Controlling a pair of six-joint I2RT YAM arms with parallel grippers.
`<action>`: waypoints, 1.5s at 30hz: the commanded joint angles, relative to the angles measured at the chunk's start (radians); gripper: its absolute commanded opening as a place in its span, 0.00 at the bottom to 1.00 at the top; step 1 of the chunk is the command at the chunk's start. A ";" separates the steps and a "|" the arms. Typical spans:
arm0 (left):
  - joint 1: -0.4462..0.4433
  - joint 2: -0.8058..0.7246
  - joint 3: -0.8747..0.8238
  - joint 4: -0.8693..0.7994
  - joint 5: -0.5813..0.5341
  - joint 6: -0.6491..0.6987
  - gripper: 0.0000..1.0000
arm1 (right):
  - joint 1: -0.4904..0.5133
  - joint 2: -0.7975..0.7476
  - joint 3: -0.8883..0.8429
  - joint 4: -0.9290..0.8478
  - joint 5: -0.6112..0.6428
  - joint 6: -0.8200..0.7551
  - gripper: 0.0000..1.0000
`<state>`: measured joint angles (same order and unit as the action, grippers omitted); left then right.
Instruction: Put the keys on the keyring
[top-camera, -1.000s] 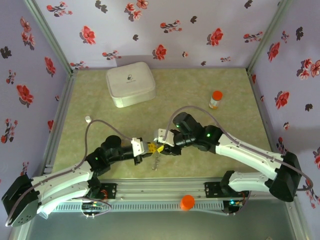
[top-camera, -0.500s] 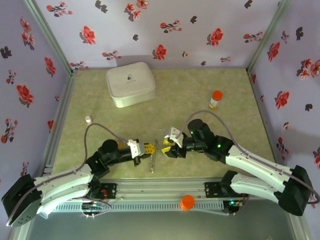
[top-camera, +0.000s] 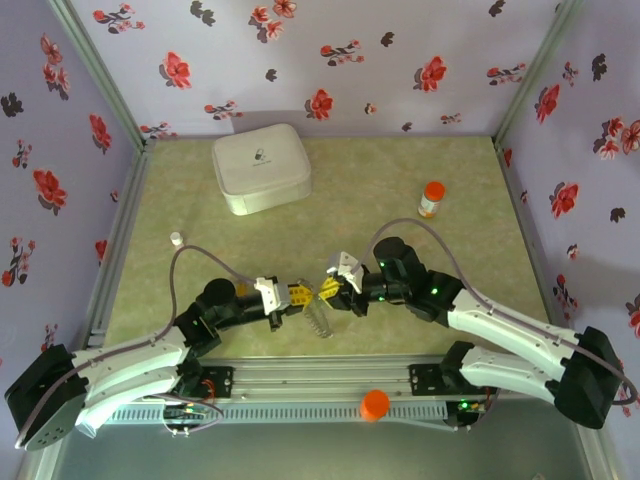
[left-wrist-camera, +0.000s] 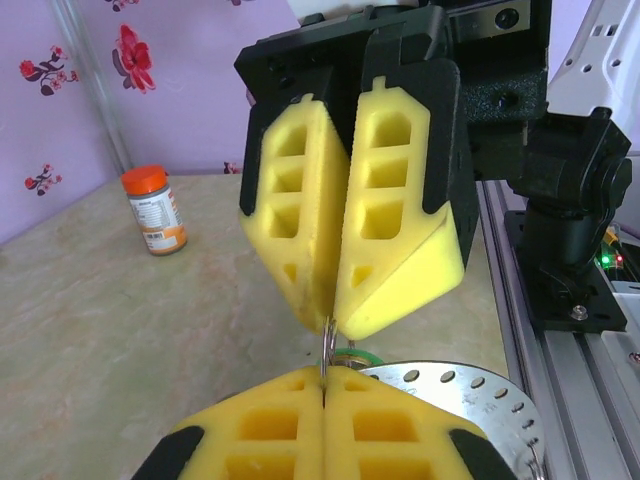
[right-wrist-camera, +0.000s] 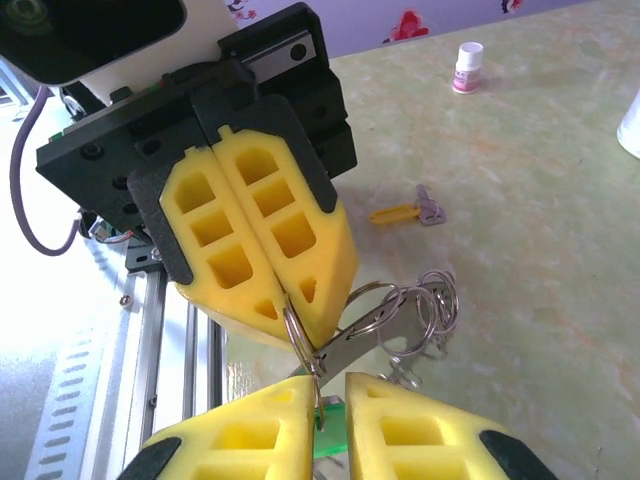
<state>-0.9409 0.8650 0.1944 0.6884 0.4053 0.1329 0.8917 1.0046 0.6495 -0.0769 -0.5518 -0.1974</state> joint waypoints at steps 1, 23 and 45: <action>-0.006 -0.009 0.006 0.064 0.019 -0.009 0.00 | -0.002 0.006 0.013 -0.016 -0.030 -0.003 0.13; -0.006 -0.006 0.032 0.049 0.073 -0.016 0.00 | -0.003 0.042 0.041 -0.072 -0.004 -0.053 0.01; -0.006 0.034 0.036 0.108 0.089 -0.037 0.00 | 0.000 -0.029 0.000 0.012 -0.046 -0.064 0.26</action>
<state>-0.9409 0.8959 0.1997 0.7109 0.4763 0.1097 0.8917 0.9699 0.6605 -0.1043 -0.5663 -0.2432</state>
